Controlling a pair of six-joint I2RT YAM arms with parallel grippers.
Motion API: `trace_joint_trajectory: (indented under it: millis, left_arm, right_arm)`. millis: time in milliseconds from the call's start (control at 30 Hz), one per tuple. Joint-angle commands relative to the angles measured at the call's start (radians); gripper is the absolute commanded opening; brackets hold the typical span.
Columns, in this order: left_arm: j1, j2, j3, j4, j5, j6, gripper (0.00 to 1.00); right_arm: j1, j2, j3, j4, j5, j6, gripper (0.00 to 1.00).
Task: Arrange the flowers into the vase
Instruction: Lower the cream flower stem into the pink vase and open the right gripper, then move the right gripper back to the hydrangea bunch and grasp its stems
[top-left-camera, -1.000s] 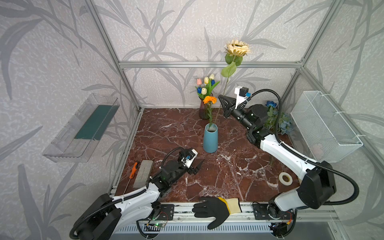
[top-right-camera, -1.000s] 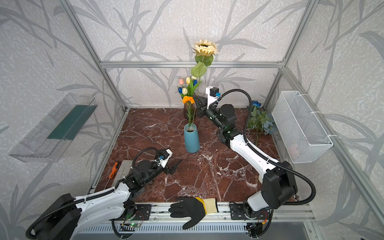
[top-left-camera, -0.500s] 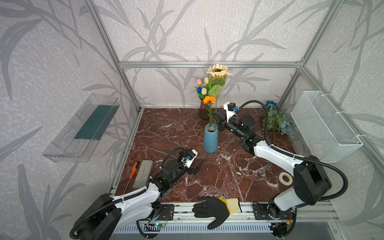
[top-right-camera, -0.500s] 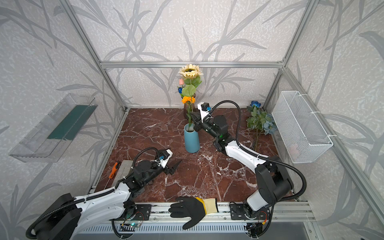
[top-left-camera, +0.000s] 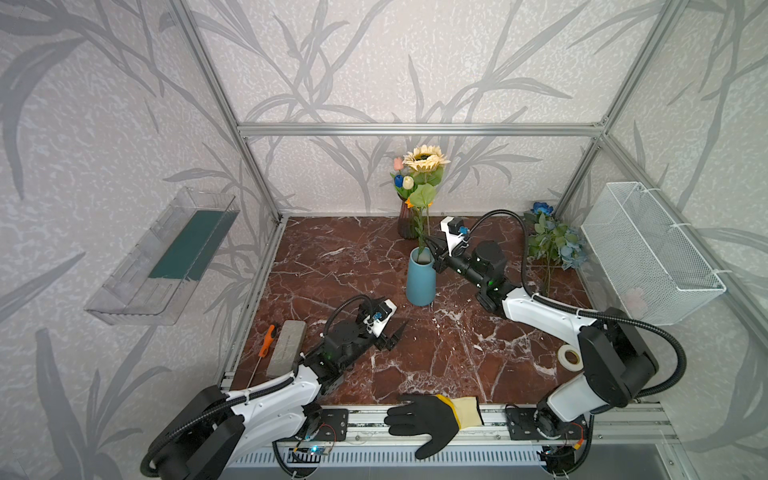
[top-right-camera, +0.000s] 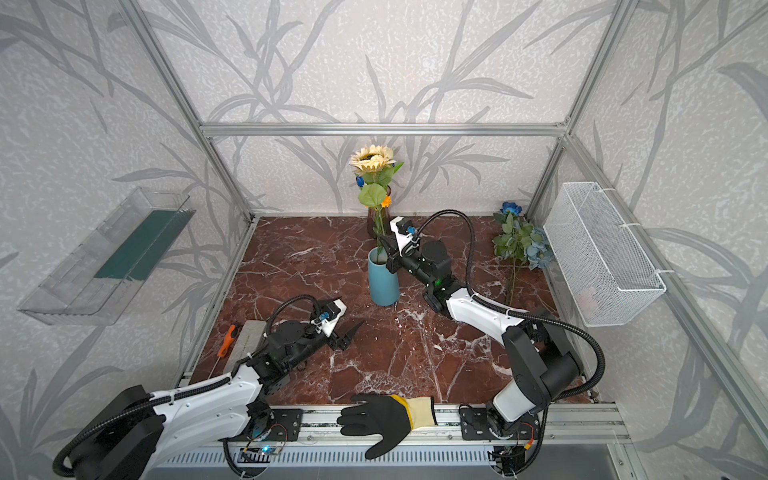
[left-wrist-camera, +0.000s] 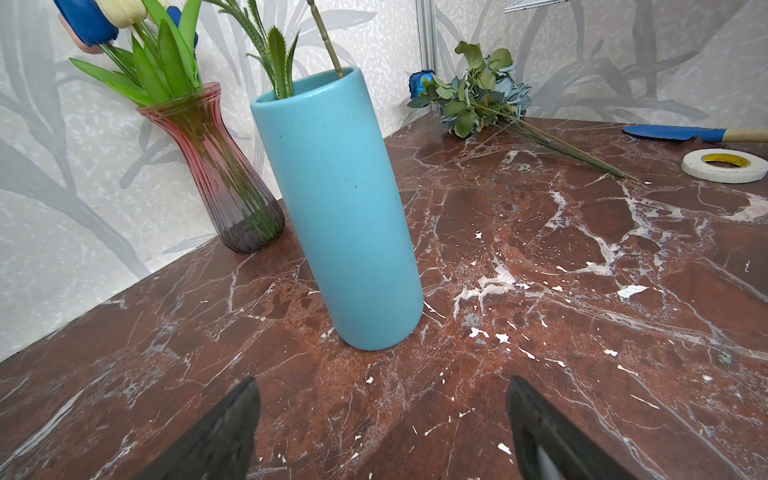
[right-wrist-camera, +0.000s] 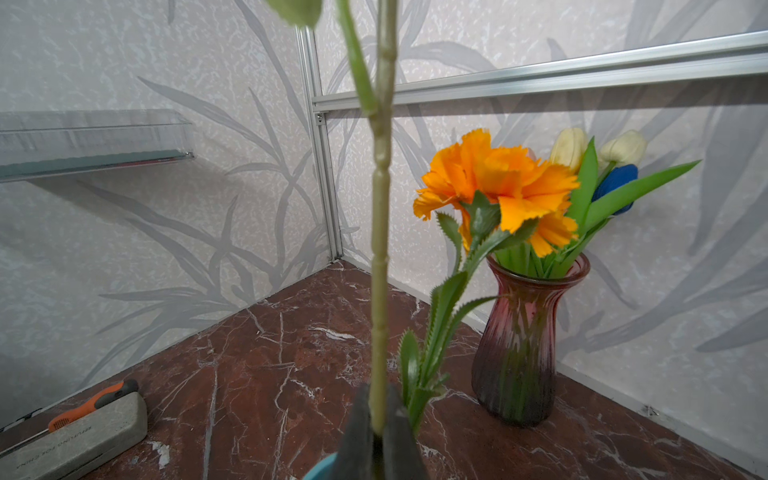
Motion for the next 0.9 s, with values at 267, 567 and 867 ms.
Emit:
trace_joint_trajectory:
  millis: [267,567,867]
  left_arm:
    - [-0.008,0.001,0.018,0.009,-0.008,0.016,0.92]
    - [-0.010,0.003,0.019,0.009,-0.008,0.017,0.92]
    - [-0.014,-0.002,0.019,0.009,-0.005,0.017,0.92]
  right_arm:
    - [0.015,-0.009,-0.035,0.089,0.076,-0.042,0.26]
    - [0.021,-0.064,-0.077,0.122,0.104,-0.075,0.43]
    - [0.021,-0.216,-0.097,0.004,0.215,-0.127,0.49]
